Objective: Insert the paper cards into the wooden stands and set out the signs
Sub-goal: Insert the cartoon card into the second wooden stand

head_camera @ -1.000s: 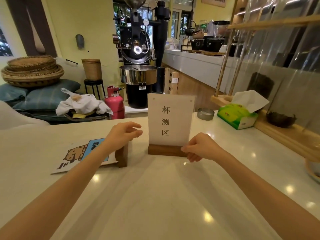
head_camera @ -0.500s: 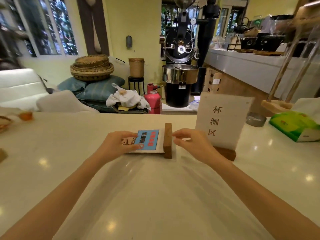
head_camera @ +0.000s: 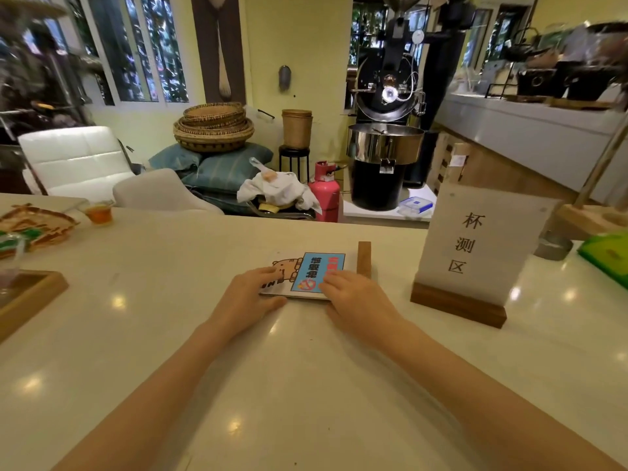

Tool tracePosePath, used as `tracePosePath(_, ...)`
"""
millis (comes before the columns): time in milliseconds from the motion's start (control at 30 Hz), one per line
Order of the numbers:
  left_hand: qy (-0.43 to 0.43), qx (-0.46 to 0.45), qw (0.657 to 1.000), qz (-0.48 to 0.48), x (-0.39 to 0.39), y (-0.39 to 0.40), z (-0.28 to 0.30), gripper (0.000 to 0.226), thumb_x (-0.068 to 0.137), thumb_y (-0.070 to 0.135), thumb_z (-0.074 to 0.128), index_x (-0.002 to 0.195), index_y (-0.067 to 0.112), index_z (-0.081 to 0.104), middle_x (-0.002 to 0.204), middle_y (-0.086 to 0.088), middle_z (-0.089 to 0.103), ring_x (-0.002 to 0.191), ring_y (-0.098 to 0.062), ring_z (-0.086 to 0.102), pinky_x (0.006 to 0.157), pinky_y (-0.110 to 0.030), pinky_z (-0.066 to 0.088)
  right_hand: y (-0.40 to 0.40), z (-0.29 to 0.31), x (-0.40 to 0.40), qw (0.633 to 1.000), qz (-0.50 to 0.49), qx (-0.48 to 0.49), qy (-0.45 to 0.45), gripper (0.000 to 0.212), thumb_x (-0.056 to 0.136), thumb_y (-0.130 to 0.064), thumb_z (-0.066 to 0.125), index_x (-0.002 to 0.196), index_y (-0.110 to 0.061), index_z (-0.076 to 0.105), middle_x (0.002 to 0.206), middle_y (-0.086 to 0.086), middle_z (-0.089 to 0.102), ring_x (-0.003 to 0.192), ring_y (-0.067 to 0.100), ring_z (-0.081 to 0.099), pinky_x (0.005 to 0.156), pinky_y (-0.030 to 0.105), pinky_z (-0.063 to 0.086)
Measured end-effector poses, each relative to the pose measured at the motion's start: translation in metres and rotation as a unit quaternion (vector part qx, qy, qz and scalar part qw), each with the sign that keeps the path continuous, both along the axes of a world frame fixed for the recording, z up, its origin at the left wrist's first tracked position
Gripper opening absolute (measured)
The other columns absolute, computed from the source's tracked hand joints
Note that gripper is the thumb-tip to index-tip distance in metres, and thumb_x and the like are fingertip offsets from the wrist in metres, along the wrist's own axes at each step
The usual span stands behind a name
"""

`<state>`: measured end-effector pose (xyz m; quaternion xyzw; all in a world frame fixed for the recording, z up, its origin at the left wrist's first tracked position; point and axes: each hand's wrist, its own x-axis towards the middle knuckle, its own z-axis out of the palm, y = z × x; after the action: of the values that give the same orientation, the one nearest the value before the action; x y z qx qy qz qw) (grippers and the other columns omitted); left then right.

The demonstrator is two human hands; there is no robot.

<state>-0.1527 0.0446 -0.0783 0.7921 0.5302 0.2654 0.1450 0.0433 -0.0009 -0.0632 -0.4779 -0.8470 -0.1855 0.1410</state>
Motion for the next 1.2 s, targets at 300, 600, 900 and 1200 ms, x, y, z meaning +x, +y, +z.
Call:
tracePosePath(300,0.033,0.017,0.999,-0.035,-0.001,0.004,-0.004,0.034,0.082,0.024,0.061,0.115,0.014,0.058,0.131,-0.011,0.054,0.121,-0.023,0.05,0.104,-0.035,0.039,0.012,-0.021,-0.023,0.986,-0.085,-0.041,-0.134,0.038,0.091,-0.006,0.047,0.126,0.005,0.037,0.123,0.024,0.054,0.114,0.035,0.051,0.077,0.042,0.054)
tracePosePath(600,-0.015,0.125,0.991,-0.038,0.003,0.003,0.013,0.033,0.077,0.027,0.062,0.104,0.009,0.065,0.115,-0.015,0.065,0.11,-0.026,0.059,0.095,-0.046,0.049,0.008,-0.018,-0.004,0.996,-0.081,0.041,0.015,0.05,0.047,-0.01,0.089,0.092,0.0,0.068,0.086,0.017,0.074,0.078,0.026,0.072,0.054,0.034,0.06)
tracePosePath(900,-0.028,0.316,0.942,-0.111,0.042,-0.006,0.089,0.024,0.064,0.013,0.078,0.083,0.004,0.067,0.093,-0.017,0.069,0.097,-0.029,0.061,0.088,-0.035,0.05,-0.008,0.01,0.008,0.926,-0.05,0.048,0.372,0.02,0.083,-0.014,0.059,0.096,-0.001,0.068,0.086,0.018,0.074,0.068,0.027,0.069,0.062,0.013,0.051)
tracePosePath(1200,0.047,0.325,0.922,-0.207,0.09,-0.013,0.125,0.026,0.068,0.012,0.074,0.092,0.007,0.066,0.123,-0.018,0.058,0.12,-0.032,0.049,0.098,-0.039,0.038,-0.016,0.01,0.024,0.831,-0.082,0.017,0.551,0.015,0.085,-0.011,0.061,0.097,-0.005,0.067,0.084,0.008,0.071,0.07,0.016,0.062,0.064,0.011,0.047)
